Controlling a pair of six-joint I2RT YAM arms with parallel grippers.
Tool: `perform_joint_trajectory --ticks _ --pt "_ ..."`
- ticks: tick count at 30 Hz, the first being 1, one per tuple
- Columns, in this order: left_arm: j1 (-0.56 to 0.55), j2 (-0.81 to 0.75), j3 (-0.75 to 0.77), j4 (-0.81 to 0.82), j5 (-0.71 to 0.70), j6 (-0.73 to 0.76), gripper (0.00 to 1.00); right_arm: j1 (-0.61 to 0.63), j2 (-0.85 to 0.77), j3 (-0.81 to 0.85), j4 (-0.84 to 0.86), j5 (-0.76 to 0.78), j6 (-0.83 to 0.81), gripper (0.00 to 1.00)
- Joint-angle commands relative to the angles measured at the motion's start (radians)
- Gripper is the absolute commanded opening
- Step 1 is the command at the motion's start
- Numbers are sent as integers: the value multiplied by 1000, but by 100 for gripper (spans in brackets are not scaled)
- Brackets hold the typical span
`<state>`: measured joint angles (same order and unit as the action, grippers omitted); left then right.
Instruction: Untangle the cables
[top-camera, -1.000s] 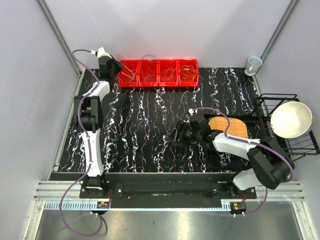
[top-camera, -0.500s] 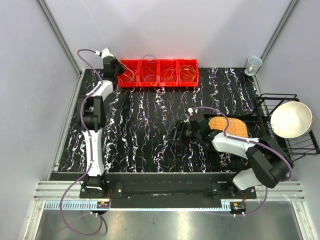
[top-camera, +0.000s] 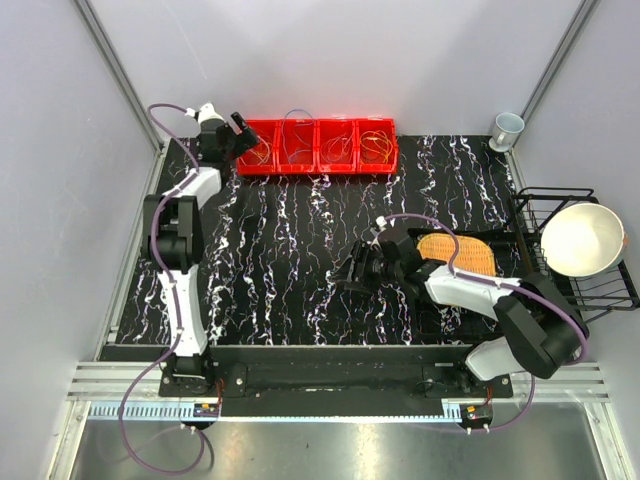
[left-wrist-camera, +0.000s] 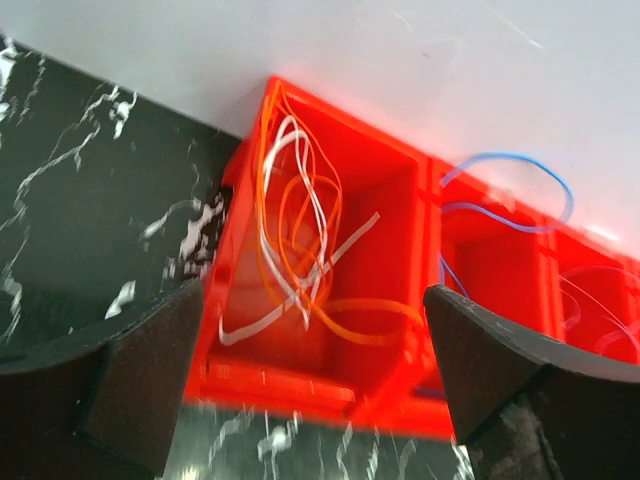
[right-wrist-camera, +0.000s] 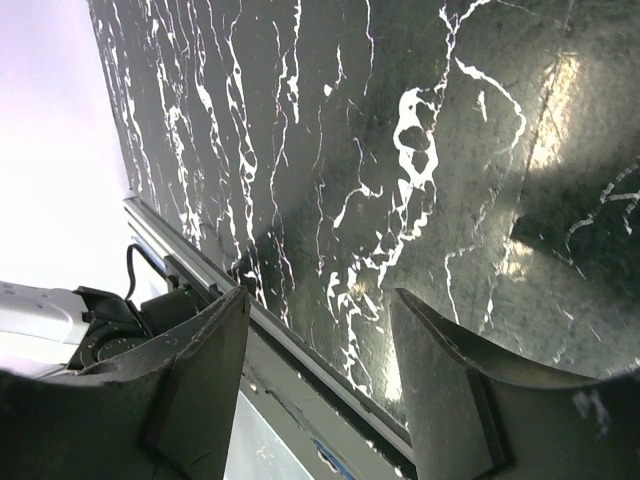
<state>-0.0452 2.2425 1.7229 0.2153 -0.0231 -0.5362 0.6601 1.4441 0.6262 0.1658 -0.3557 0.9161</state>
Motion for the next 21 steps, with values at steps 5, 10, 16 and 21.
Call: perform_joint_trajectory --ticks 5,10,16,21 --pt "-16 -360 -258 102 -8 -34 95 6 -135 82 -158 78 -104 65" --pt "-18 -551 -405 -46 -6 -25 95 6 -192 132 -287 132 -160 65" --pt "-19 -832 -652 -178 -75 -13 95 6 -240 145 -318 158 -163 66" --pt "-19 -1079 -856 -186 -123 -74 95 13 -297 121 -322 158 -134 67"
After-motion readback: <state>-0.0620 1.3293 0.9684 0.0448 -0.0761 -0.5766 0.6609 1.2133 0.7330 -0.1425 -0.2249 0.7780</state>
